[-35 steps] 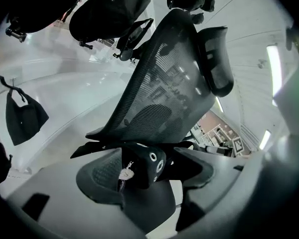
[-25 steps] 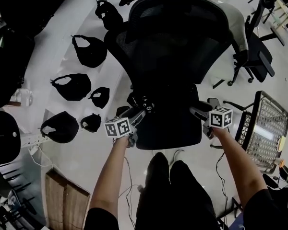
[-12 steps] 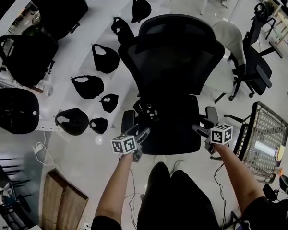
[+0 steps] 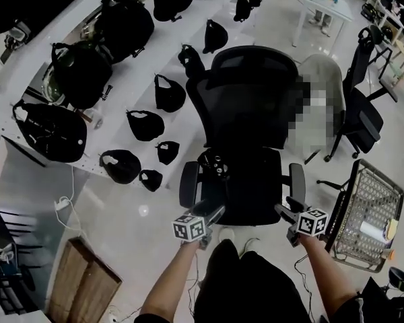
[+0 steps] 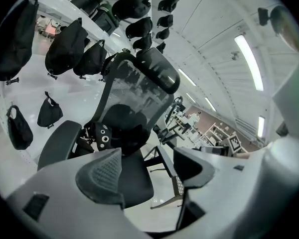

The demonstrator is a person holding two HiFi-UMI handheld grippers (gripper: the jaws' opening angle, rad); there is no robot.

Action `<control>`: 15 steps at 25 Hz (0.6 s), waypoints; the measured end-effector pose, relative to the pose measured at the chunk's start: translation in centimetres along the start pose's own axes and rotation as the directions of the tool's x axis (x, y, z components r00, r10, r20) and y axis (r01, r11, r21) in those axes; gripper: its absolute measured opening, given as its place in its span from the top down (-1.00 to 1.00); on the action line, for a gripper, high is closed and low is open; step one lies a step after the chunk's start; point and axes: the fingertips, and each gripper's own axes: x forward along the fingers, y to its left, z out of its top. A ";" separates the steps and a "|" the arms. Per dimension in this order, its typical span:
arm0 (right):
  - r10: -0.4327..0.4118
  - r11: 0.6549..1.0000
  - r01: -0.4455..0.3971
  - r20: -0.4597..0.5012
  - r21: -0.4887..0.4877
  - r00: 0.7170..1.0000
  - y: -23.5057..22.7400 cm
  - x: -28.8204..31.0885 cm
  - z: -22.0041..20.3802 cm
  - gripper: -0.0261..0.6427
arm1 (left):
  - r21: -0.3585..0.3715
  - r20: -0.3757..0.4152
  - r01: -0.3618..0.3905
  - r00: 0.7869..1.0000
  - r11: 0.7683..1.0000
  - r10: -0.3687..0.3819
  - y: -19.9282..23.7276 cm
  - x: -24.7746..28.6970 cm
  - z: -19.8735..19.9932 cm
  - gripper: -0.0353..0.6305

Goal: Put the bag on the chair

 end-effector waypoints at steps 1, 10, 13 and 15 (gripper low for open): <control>-0.002 1.000 0.002 0.009 0.005 1.000 0.7 -0.7 -0.3 0.06 | -0.004 -0.001 -0.002 1.000 1.000 0.002 -0.6 -0.5 -0.6 -0.02; 0.013 1.000 -0.012 0.057 -0.011 0.998 3.8 -6.8 -2.2 0.06 | -0.093 0.113 -0.062 0.991 0.994 0.072 -5.8 -5.8 -4.6 -0.02; 0.027 1.000 -0.026 0.076 -0.011 0.997 4.2 -8.9 -2.7 0.06 | -0.107 0.141 -0.077 0.986 0.991 0.092 -8.3 -7.5 -6.1 -0.02; 0.044 0.999 -0.042 0.070 -0.029 0.997 4.4 -9.9 -3.3 0.06 | -0.113 0.137 -0.078 0.986 0.991 0.093 -10.2 -7.7 -7.6 -0.01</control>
